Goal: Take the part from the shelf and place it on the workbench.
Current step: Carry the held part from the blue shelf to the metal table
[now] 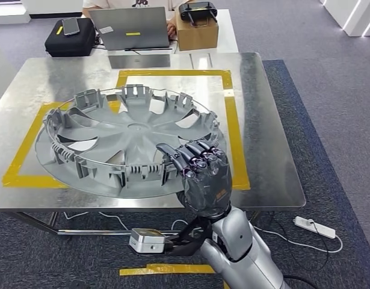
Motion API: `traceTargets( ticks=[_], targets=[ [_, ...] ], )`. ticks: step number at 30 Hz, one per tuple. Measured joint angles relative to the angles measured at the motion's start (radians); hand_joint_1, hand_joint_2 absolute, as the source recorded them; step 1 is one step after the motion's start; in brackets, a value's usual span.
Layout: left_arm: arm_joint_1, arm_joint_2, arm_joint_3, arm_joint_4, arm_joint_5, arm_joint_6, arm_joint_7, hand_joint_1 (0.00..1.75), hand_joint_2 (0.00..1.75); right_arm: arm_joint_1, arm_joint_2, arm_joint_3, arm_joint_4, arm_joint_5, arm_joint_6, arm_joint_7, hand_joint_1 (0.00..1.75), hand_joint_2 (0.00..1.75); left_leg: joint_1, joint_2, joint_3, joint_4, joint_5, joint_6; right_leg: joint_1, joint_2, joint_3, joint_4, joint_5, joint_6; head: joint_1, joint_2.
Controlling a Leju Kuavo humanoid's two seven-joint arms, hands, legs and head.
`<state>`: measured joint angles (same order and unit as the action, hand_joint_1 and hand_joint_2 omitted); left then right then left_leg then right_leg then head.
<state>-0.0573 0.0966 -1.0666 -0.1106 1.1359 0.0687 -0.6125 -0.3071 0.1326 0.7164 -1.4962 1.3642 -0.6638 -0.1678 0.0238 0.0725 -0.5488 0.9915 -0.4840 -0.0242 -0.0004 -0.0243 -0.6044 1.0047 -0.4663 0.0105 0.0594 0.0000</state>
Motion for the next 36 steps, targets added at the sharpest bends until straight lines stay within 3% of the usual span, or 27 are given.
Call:
traceTargets(
  ticks=[24, 36],
  targets=[
    [0.001, 0.000, -0.028, 0.000, 0.045, 0.000, 0.004, 0.00, 0.00, 0.006, 0.000, -0.035, 0.031, 0.024, 0.015, 0.131, 1.75, 1.75, -0.003, 0.000, 0.000, 0.001, 0.000, -0.002, -0.003, -0.001, 0.000, 0.000, 0.002, 0.000, 0.000, 0.000],
    [0.002, 0.000, -0.034, 0.004, 0.088, 0.000, 0.012, 0.00, 0.00, 0.005, -0.006, -0.121, 0.121, 0.044, 0.056, 0.206, 1.75, 1.75, -0.003, 0.000, 0.000, 0.001, 0.000, -0.002, -0.003, -0.002, 0.000, -0.001, 0.002, 0.000, 0.000, 0.000]
  ],
)
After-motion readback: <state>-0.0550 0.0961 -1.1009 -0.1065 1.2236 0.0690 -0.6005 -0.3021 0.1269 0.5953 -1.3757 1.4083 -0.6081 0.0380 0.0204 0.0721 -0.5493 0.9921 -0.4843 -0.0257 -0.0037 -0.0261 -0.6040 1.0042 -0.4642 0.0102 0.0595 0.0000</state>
